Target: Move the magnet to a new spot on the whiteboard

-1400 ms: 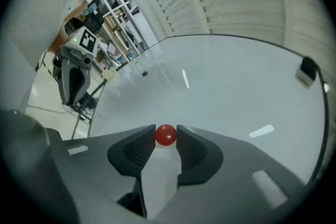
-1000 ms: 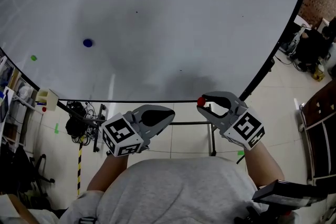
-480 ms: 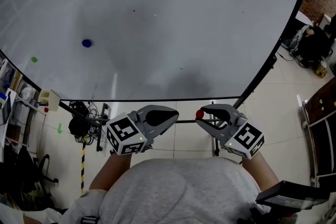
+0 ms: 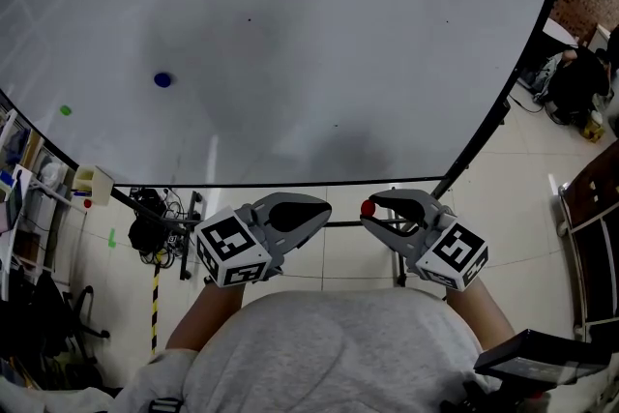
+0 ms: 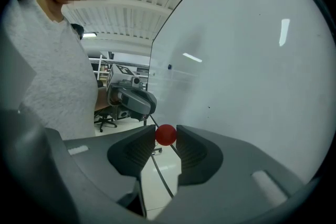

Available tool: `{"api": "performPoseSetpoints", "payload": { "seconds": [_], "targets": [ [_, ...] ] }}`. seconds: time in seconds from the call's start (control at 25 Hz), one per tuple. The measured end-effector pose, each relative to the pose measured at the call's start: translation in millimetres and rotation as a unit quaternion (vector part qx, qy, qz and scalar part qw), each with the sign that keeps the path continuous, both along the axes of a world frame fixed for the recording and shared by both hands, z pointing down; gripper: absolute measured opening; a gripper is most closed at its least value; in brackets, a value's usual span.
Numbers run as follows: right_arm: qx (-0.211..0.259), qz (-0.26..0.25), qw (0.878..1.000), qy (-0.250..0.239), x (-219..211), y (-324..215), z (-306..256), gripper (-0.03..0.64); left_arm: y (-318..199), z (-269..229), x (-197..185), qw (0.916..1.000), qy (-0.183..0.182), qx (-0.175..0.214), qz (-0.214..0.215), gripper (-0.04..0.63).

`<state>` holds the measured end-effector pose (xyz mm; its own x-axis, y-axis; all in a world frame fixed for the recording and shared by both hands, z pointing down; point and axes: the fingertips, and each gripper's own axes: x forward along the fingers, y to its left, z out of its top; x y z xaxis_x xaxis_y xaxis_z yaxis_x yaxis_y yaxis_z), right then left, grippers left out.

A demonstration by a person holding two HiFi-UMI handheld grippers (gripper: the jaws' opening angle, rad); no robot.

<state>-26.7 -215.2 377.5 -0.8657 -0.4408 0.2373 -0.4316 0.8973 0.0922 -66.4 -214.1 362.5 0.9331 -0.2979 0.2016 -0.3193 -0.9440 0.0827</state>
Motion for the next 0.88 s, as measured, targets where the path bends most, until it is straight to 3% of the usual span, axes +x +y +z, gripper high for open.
{"api": "performPoseSetpoints", "payload": {
  "seconds": [0.56,0.76,0.88],
  "targets": [
    [0.006,0.002,1.0,0.001,-0.2,-0.5,-1.0,0.127,-4.4,-2.5,-0.6,0.9998,0.016,-0.008,-0.001,-0.012],
    [0.048,0.0,0.998,-0.036,-4.0,7.6,-33.2,0.127,-6.4,-2.0,-3.1,0.9997,0.021,-0.012,-0.005,-0.012],
    [0.086,0.019,0.996,-0.015,1.2,1.0,-48.3,0.127,-8.7,-0.9,-5.5,0.9997,0.022,-0.013,-0.004,-0.012]
  ]
}}
